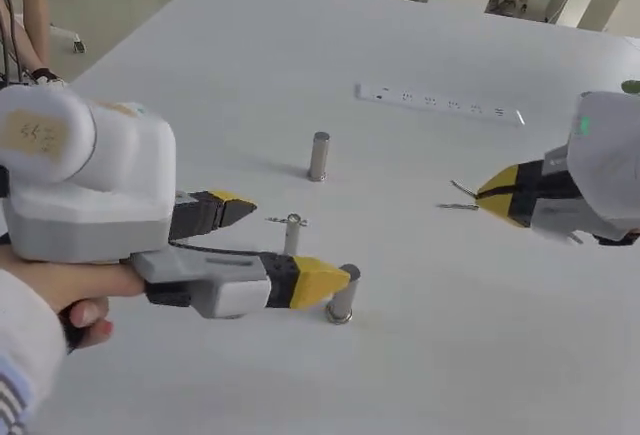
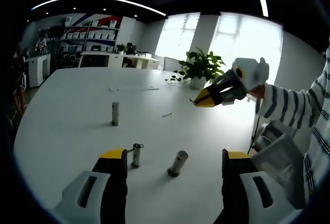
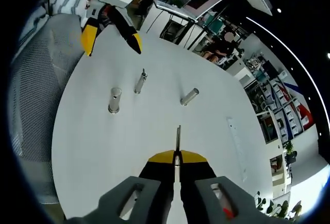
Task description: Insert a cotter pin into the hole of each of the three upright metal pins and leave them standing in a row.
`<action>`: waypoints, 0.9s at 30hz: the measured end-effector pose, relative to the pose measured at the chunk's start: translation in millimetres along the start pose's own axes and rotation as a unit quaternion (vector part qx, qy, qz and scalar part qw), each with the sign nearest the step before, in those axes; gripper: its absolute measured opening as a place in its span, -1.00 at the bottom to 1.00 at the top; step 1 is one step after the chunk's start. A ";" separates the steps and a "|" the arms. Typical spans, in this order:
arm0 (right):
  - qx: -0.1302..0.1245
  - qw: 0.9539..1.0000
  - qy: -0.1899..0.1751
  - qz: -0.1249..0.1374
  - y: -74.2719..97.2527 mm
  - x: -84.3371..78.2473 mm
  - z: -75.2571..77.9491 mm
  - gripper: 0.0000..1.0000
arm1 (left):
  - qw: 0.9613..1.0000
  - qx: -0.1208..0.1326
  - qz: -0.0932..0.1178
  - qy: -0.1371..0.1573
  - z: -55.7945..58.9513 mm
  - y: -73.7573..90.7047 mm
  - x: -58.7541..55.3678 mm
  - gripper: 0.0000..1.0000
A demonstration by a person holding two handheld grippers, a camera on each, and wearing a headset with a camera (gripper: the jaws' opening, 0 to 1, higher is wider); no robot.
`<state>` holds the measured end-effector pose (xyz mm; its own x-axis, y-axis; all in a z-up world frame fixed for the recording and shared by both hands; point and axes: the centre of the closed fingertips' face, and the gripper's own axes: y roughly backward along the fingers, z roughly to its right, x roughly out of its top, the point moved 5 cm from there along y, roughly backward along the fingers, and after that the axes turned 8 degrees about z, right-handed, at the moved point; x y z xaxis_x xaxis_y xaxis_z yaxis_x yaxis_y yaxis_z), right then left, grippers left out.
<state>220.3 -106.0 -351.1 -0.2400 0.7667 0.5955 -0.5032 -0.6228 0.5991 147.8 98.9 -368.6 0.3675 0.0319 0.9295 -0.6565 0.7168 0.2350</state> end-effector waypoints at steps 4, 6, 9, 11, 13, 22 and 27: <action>-0.018 1.000 0.006 0.010 5.2 7.9 -8.8 -1.00 | 1.000 -0.005 0.008 0.005 4.0 -3.8 3.2 0.43; -0.019 1.000 0.003 0.019 4.9 11.3 -16.1 -1.00 | 1.000 -0.010 0.010 0.009 6.1 -7.1 4.2 0.40; -0.016 1.000 0.005 0.022 3.6 13.6 -25.5 -1.00 | 1.000 -0.017 0.007 0.010 9.2 -11.5 4.8 0.36; -0.011 1.000 0.000 0.027 2.2 14.6 -31.3 -1.00 | 1.000 -0.018 0.005 0.010 10.7 -14.6 5.0 0.34; -0.008 0.999 -0.010 0.045 0.5 17.2 -37.7 -1.00 | 1.000 -0.022 0.005 0.016 12.5 -16.7 5.2 0.29; -0.021 0.998 -0.003 0.067 6.6 30.4 -48.4 -1.00 | 0.997 -0.033 0.019 0.060 22.1 -25.3 1.9 0.01; -0.019 0.997 0.034 0.064 10.4 38.6 -53.9 -1.00 | 0.995 -0.040 0.022 0.087 29.9 -29.6 -1.7 -0.10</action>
<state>161.0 -74.5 -350.8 -0.3592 0.6912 0.6271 -0.4960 -0.7106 0.4991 146.9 56.8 -368.7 0.4539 0.1795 0.8728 -0.6218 0.7654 0.1659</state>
